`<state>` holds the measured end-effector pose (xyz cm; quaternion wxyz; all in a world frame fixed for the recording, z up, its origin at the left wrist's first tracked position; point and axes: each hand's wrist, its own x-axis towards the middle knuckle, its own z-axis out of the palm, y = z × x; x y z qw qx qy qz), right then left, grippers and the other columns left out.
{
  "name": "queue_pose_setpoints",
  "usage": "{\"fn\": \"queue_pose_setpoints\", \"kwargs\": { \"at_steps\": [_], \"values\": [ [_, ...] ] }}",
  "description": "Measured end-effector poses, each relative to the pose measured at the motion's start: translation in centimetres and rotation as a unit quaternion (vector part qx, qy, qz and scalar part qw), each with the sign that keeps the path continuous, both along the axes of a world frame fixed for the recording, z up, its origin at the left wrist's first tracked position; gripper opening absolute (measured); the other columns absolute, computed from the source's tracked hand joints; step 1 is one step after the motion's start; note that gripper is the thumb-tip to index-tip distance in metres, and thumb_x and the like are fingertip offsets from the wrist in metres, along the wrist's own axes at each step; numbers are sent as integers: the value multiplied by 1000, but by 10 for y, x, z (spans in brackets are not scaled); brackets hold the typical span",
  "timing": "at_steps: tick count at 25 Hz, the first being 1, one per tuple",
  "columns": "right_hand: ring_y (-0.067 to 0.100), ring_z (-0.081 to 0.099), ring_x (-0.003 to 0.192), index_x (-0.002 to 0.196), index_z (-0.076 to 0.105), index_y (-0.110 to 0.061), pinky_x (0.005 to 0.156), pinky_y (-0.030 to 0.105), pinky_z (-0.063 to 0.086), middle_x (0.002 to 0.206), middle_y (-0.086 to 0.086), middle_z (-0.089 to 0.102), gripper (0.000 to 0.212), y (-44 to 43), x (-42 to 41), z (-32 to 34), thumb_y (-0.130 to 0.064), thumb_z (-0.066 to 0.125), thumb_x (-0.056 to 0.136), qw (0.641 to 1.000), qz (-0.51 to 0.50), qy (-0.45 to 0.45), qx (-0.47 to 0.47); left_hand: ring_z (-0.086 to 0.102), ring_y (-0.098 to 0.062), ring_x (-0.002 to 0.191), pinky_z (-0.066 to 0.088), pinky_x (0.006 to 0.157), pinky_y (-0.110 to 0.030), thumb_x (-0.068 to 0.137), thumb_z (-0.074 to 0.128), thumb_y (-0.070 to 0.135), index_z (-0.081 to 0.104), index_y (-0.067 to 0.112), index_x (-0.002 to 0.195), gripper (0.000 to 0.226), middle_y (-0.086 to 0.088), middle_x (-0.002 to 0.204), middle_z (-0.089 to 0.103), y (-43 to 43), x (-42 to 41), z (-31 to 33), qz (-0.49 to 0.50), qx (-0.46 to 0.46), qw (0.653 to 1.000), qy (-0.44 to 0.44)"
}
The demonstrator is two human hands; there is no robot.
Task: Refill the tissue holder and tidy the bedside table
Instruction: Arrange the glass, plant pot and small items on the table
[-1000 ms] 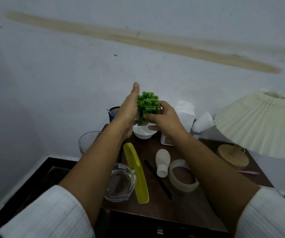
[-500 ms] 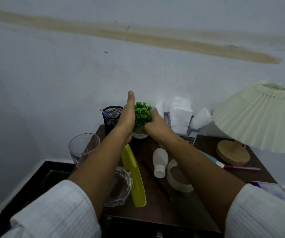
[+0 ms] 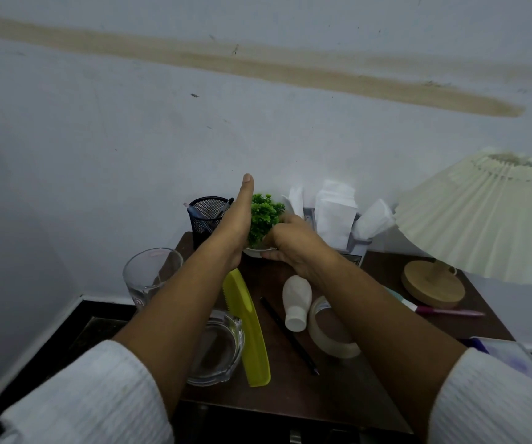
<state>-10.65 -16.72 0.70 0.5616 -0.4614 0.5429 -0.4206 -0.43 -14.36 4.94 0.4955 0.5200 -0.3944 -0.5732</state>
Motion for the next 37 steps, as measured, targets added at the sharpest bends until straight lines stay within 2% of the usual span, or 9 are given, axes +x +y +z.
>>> {"fn": "queue_pose_setpoints", "kwargs": {
  "at_steps": [3, 7, 10, 14, 18, 22, 27, 34, 37],
  "values": [
    [30, 64, 113, 133, 52, -7, 81, 38, 63, 129, 17, 60, 53, 3, -1, -1, 15, 51, 85, 999, 1, -45, 5, 62, -17, 97, 45, 99, -35, 99, 33, 67, 49, 18, 145, 69, -6, 129, 62, 5, 3, 1, 2, -10, 1000, -8],
    [26, 60, 119, 139, 50, -11, 85, 38, 61, 132, 11, 59, 55, 26, -8, 5, 10, 53, 88, 1000, -1, -8, -13, 51, -20, 125, 36, 98, -33, 98, 33, 68, 36, 17, 155, 76, -11, 153, 46, 26, 14, 12, -7, -36, 997, -75],
    [25, 56, 120, 148, 40, -14, 92, 43, 60, 133, 7, 51, 61, 52, -7, 14, 6, 55, 92, 999, -2, 23, -33, 57, -16, 123, 44, 101, -34, 97, 41, 66, 53, 19, 143, 67, -3, 144, 56, 52, 33, 24, -4, -80, 987, -140],
    [25, 60, 116, 146, 42, -14, 93, 45, 58, 128, 8, 55, 58, 88, 4, 25, -1, 63, 93, 995, 32, 78, -59, 65, 3, 88, 45, 69, -17, 97, 61, 43, 71, 26, 97, 19, 15, 95, 70, 99, 63, 32, 58, -162, 977, -126],
    [24, 65, 105, 137, 52, -16, 85, 45, 59, 120, 6, 62, 51, 113, 22, 13, -15, 72, 90, 974, 91, 174, -110, 64, -3, 91, 48, 65, -15, 97, 64, 29, 72, 24, 106, 13, 10, 99, 71, 133, 101, 19, 159, -203, 953, -162],
    [17, 61, 102, 138, 52, -18, 82, 32, 53, 120, 1, 61, 65, 130, 45, -1, -35, 82, 83, 942, 129, 271, -153, 63, -13, 100, 48, 81, -29, 99, 57, 23, 70, 24, 111, 17, 6, 109, 69, 149, 142, -18, 248, -157, 922, -251],
    [16, 61, 119, 141, 45, -21, 93, 31, 53, 129, -3, 61, 86, 132, 92, -14, -44, 89, 71, 940, 125, 253, -191, 59, -27, 118, 50, 103, -45, 99, 52, 18, 60, 17, 133, 35, -10, 134, 62, 139, 178, -66, 71, 27, 912, -402],
    [11, 68, 99, 119, 52, -24, 74, 23, 53, 113, -7, 69, 66, 124, 117, -20, -37, 91, 67, 944, 72, 234, -223, 60, -25, 121, 49, 101, -38, 99, 50, 17, 58, 18, 137, 39, -9, 137, 62, 126, 180, -78, 38, 16, 934, -355],
    [-6, 66, 88, 111, 54, -29, 74, 21, 55, 101, -15, 69, 61, 127, 109, -14, -39, 92, 64, 947, 55, 202, -244, 63, -22, 110, 52, 93, -35, 100, 53, 22, 61, 19, 133, 35, -7, 127, 67, 123, 177, -78, 42, -11, 938, -344]
  ]
}}
